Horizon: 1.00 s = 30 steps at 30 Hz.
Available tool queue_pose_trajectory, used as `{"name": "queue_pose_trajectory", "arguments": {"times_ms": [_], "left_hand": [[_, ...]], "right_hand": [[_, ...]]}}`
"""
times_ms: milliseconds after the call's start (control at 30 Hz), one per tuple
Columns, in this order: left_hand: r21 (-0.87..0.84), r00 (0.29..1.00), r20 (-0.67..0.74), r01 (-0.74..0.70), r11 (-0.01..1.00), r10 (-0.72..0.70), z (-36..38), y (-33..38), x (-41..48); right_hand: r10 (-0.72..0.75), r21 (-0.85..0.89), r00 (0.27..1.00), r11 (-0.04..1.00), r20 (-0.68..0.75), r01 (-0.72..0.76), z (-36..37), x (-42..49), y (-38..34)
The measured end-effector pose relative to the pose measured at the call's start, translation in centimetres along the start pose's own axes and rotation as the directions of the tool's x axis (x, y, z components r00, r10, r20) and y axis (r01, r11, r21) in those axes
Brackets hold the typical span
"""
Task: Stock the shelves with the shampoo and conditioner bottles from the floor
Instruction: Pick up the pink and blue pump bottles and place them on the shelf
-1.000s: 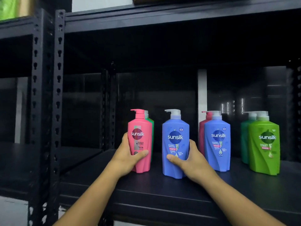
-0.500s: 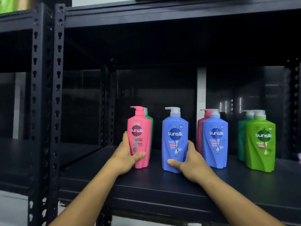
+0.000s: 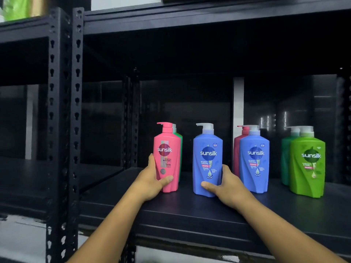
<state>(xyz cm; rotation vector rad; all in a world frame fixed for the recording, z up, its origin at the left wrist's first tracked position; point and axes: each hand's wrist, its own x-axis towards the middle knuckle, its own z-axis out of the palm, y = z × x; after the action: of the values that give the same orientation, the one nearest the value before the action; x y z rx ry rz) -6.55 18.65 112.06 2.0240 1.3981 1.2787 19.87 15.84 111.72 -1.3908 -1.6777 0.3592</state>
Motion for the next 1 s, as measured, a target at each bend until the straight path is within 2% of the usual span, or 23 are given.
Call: {"name": "queue_pose_trajectory", "arguments": {"times_ms": [200,300,400,533,633,700,767,933,1000], "left_hand": [[0.111,0.998,-0.013,0.069,0.991,-0.068,0.0,-0.2,-0.1],[0.239,0.996,-0.024,0.094,0.967,-0.091,0.0,0.3,-0.6],[0.427,0.991,-0.012,0.124,0.896,-0.131,-0.1,0.5,-1.4],[0.563,0.994,-0.002,0.091,0.822,-0.109,-0.7,0.3,-2.9],[0.558,0.997,0.046,0.029,0.829,-0.065,-1.3,0.5,-4.5],[0.532,0.994,0.093,-0.001,0.846,-0.057,-1.6,0.7,-5.9],[0.548,0.991,0.130,-0.048,0.835,-0.029,-1.5,1.0,-7.5],[0.508,0.985,0.119,-0.166,0.845,0.122,-1.1,1.8,-11.6],[0.483,0.969,0.093,-0.245,0.841,0.228,-0.7,1.8,-13.3]], "right_hand": [[0.026,-0.026,0.999,0.999,-0.028,-0.027,0.3,0.1,0.0],[-0.044,-0.058,0.988,0.998,-0.148,0.036,0.5,0.2,-0.2],[-0.105,-0.166,0.960,0.984,-0.261,0.063,0.3,-0.3,-0.5],[-0.267,-0.240,0.909,0.951,-0.321,0.194,-0.3,-1.3,-1.0],[-0.401,-0.257,0.900,0.900,-0.170,0.352,-0.3,-2.2,-1.6],[-0.422,-0.260,0.905,0.869,0.054,0.421,0.0,-3.3,-2.0],[-0.383,-0.321,0.889,0.833,0.252,0.451,0.6,-4.5,-2.6],[-0.235,-0.497,0.873,0.746,0.427,0.444,1.9,-8.4,-4.8],[-0.230,-0.548,0.851,0.679,0.472,0.488,2.3,-10.2,-5.2]]}}
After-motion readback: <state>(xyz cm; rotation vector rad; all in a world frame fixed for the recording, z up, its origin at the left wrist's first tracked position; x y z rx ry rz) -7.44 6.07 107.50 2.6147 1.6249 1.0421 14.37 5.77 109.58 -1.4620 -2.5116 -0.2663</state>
